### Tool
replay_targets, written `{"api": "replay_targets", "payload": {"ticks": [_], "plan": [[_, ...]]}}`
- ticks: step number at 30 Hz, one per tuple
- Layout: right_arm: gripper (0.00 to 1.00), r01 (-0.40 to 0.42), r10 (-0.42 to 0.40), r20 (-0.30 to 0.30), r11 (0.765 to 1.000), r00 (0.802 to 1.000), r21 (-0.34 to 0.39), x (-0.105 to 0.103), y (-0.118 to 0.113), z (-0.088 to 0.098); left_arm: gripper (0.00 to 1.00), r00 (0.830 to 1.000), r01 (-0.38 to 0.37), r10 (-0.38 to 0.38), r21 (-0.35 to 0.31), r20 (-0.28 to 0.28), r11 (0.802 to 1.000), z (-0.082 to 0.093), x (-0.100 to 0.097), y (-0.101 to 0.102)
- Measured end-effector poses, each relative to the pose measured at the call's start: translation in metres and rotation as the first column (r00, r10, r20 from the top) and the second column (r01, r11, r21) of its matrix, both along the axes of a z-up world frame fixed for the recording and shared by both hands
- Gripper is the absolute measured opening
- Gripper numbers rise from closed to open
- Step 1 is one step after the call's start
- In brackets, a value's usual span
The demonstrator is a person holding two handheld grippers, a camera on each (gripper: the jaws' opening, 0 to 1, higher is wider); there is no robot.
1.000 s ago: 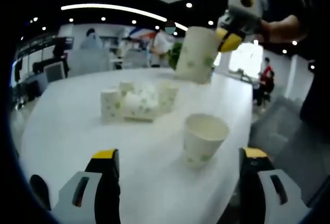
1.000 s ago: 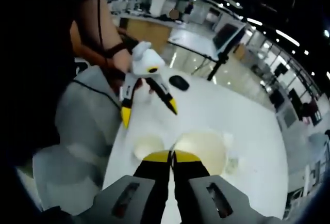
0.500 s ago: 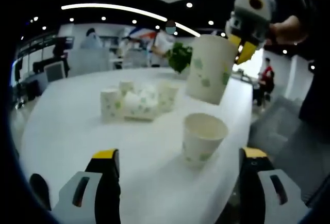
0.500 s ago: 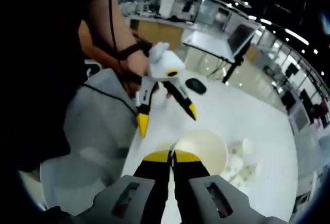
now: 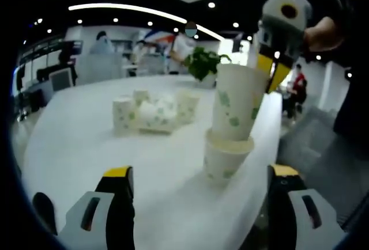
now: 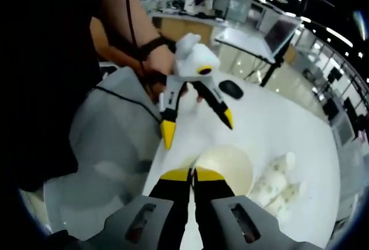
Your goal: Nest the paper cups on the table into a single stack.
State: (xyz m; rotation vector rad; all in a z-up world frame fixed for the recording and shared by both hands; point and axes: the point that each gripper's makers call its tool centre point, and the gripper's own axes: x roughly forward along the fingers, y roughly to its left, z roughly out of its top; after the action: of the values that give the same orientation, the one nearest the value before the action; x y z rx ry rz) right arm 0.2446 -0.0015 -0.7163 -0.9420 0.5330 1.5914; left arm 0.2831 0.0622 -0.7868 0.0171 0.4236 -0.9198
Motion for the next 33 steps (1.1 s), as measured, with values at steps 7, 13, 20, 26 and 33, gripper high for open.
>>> {"api": "replay_targets", "payload": {"ticks": [7, 13, 20, 26, 33], "plan": [[0.0, -0.008, 0.008, -0.004, 1.0, 1.0, -0.027, 0.001, 0.003, -0.011, 0.95, 1.0, -0.002, 0.002, -0.005, 0.0, 1.0, 0.0, 0.0, 0.0], [0.0, -0.005, 0.004, -0.017, 0.999, 1.0, -0.046, 0.002, 0.005, -0.021, 0.94, 1.0, -0.002, 0.001, -0.005, -0.003, 1.0, 0.0, -0.001, 0.001], [0.0, -0.011, 0.009, -0.035, 0.997, 0.999, -0.074, 0.001, 0.005, -0.032, 0.94, 1.0, -0.005, 0.005, -0.004, -0.004, 1.0, 0.0, -0.001, 0.002], [0.0, -0.012, 0.007, -0.049, 0.996, 0.999, -0.085, 0.001, 0.006, -0.038, 0.94, 1.0, -0.006, 0.006, -0.005, -0.009, 1.0, -0.002, -0.002, 0.003], [0.0, -0.009, 0.004, -0.065, 0.996, 0.998, -0.084, 0.001, 0.007, -0.042, 0.94, 1.0, -0.016, 0.016, -0.008, -0.011, 1.0, -0.003, -0.001, 0.004]]}}
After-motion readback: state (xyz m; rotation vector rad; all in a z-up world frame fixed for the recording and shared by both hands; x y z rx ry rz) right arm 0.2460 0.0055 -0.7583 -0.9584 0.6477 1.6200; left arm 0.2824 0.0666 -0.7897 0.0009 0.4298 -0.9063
